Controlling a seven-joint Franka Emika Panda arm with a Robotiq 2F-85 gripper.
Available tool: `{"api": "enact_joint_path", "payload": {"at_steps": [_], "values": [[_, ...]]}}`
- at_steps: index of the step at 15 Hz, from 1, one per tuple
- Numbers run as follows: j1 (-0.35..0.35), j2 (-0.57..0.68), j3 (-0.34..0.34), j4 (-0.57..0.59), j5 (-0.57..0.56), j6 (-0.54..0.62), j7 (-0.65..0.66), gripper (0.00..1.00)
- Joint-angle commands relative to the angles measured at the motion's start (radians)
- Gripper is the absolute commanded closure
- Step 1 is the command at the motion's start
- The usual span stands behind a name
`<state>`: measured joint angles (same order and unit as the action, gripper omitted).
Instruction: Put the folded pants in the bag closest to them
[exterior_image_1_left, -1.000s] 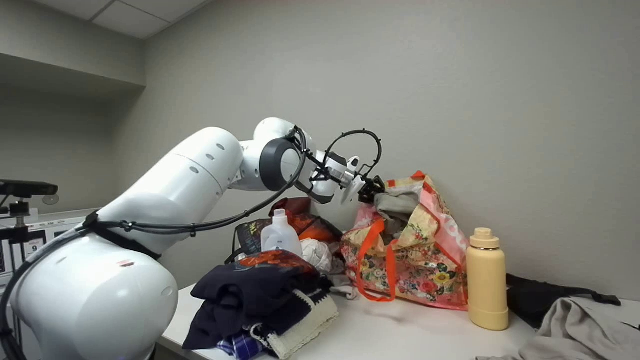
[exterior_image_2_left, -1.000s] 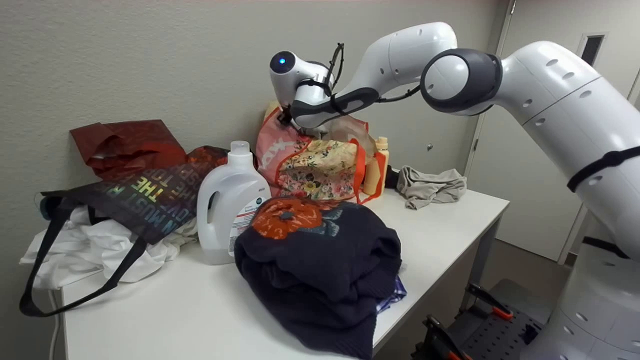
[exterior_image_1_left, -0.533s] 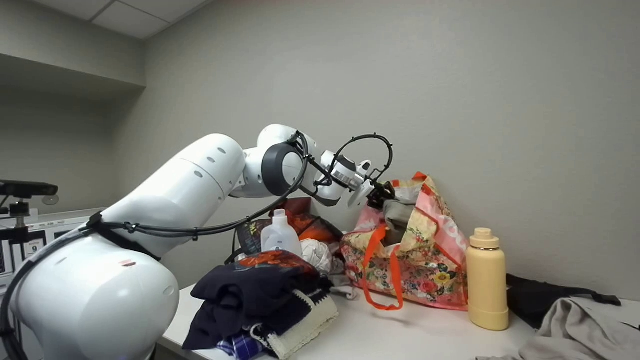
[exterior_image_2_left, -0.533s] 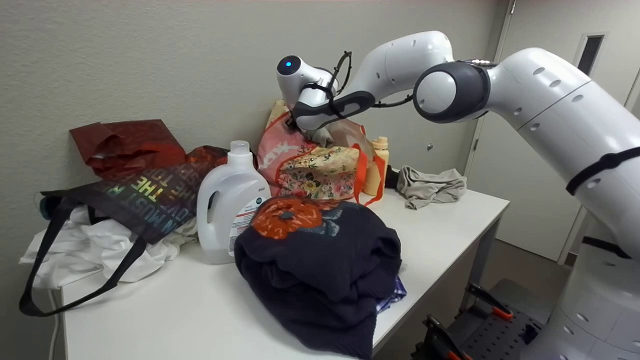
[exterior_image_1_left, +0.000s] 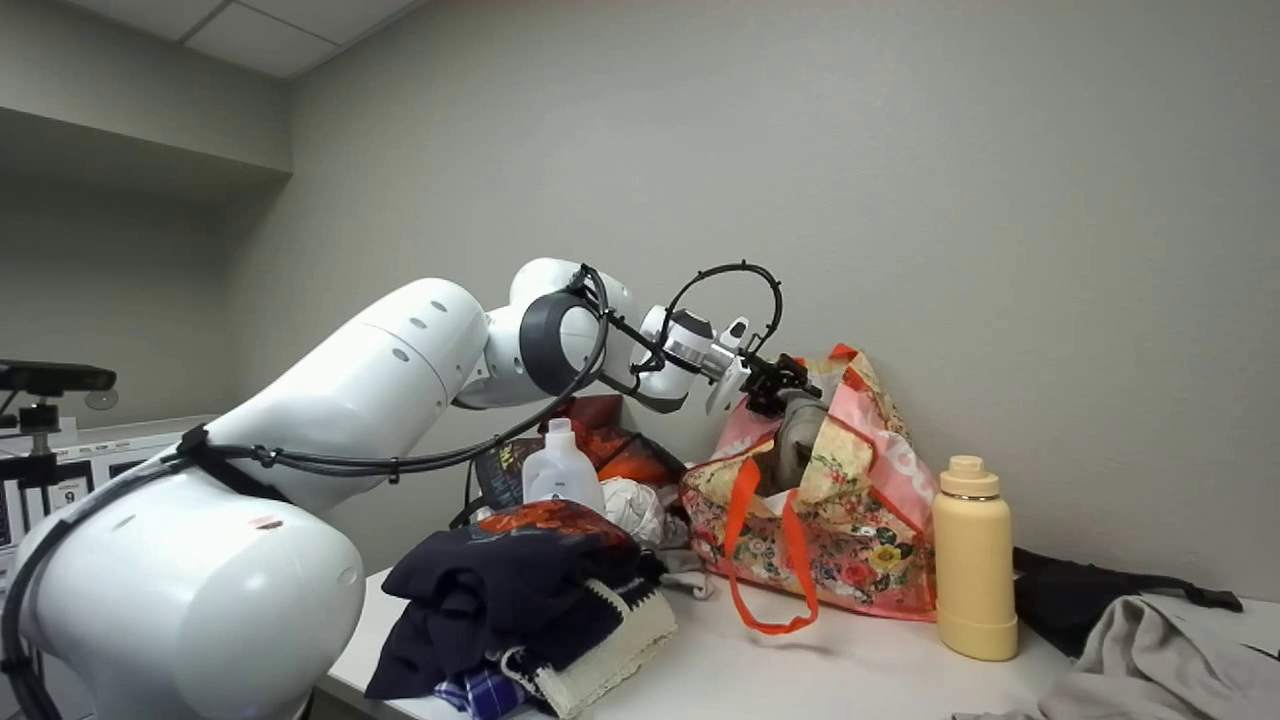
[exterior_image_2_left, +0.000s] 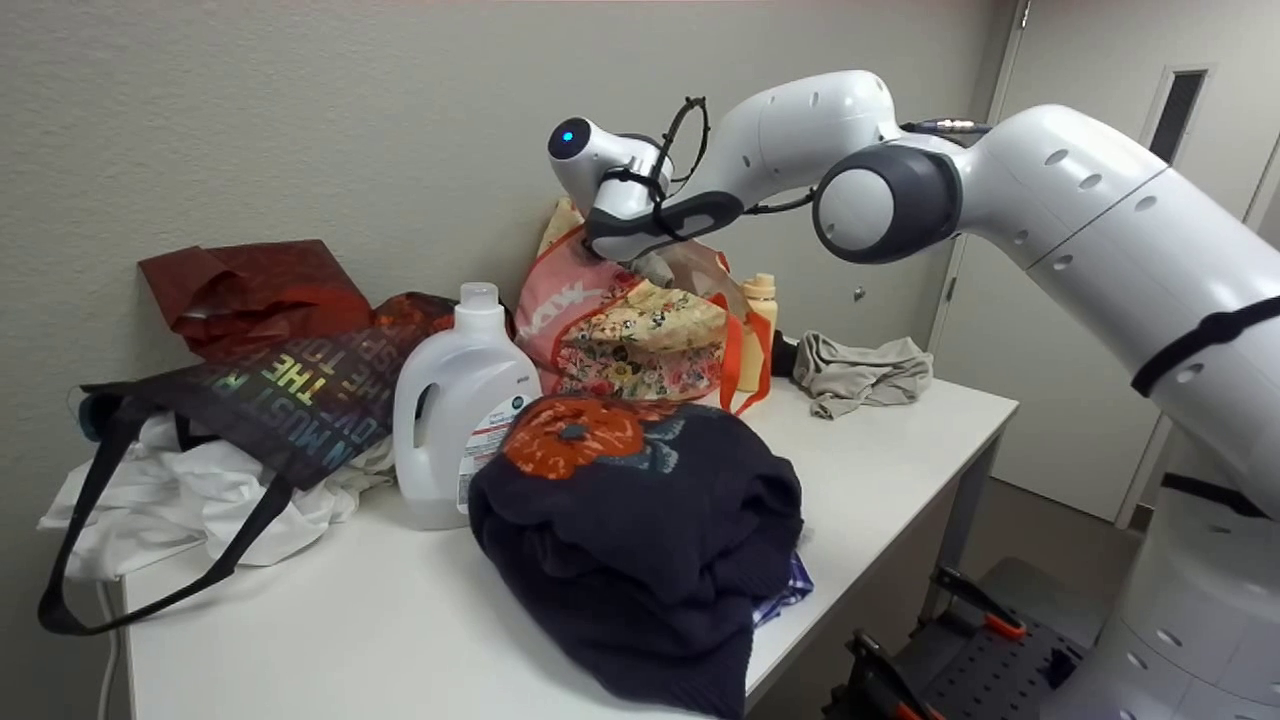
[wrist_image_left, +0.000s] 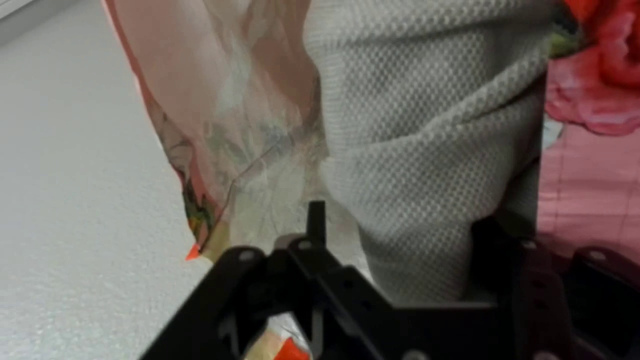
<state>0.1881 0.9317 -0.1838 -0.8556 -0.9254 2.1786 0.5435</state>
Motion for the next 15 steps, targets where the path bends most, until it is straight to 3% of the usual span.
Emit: {"api": "enact_joint_path", "payload": {"at_steps": [1,5,8,15], "values": [[0.007,0.029,-0.027,0.066,-0.005,-0.061,0.039,0.01],[-0.003,0.04,-0.024,0.081,0.0,-0.074,0.035,0.0],[-0.047,0.048,0.038,0.081,0.059,-0.03,-0.068,0.0],[-0.083,0.02,0.118,0.141,0.148,-0.038,-0.112,0.0]]}}
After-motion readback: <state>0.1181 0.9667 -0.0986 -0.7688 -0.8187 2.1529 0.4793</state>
